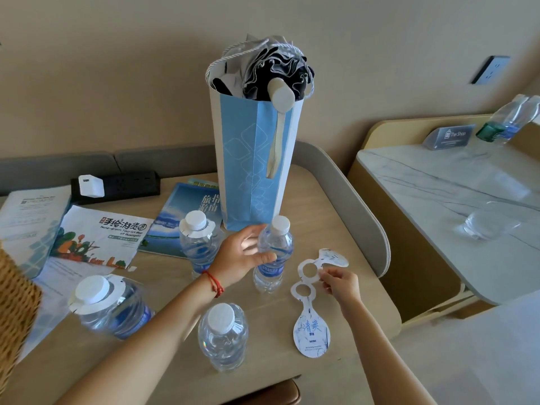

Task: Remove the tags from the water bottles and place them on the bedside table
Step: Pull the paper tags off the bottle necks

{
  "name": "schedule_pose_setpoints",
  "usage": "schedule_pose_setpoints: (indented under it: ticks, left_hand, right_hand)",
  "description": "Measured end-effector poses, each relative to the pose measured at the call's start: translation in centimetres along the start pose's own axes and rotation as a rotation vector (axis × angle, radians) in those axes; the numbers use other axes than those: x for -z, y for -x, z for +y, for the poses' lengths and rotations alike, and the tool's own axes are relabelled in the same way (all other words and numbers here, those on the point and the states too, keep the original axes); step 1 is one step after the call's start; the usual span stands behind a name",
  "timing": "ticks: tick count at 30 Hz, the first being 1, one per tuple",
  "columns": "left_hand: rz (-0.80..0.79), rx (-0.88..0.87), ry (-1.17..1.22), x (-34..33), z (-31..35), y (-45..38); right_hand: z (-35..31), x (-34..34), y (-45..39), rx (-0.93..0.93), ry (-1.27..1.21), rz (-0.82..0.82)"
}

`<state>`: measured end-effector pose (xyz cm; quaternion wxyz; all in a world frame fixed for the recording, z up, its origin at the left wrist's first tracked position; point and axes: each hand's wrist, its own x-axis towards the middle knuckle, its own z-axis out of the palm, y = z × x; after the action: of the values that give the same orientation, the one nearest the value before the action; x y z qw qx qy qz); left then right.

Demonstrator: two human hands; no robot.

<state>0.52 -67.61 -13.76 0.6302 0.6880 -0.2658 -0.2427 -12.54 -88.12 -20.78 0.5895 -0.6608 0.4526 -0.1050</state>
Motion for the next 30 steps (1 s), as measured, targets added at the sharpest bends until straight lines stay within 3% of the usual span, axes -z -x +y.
schedule_pose_setpoints:
  ticks: [10, 18, 26, 30]
  left_hand:
    - [0.020, 0.011, -0.099, 0.0, 0.5, 0.1]
    - [0.034, 0.011, -0.162, -0.1, 2.0, 1.1]
    - [0.045, -0.080, -0.187, 1.1, 5.7, 4.6]
    - [0.214, -0.176, -0.210, 2.1, 7.0, 7.0]
  right_hand:
    - [0.9, -0.2, -0.4, -0.069, 0.154, 0.064]
    - [-1.8, -0.1, 2.2, 0.113, 0.127, 0.073]
    - [-8.1, -0.6, 8.6, 0.363, -0.095, -0.009]
    - [-11.2, -2.1, 12.0, 0.435, -0.178, -0.124]
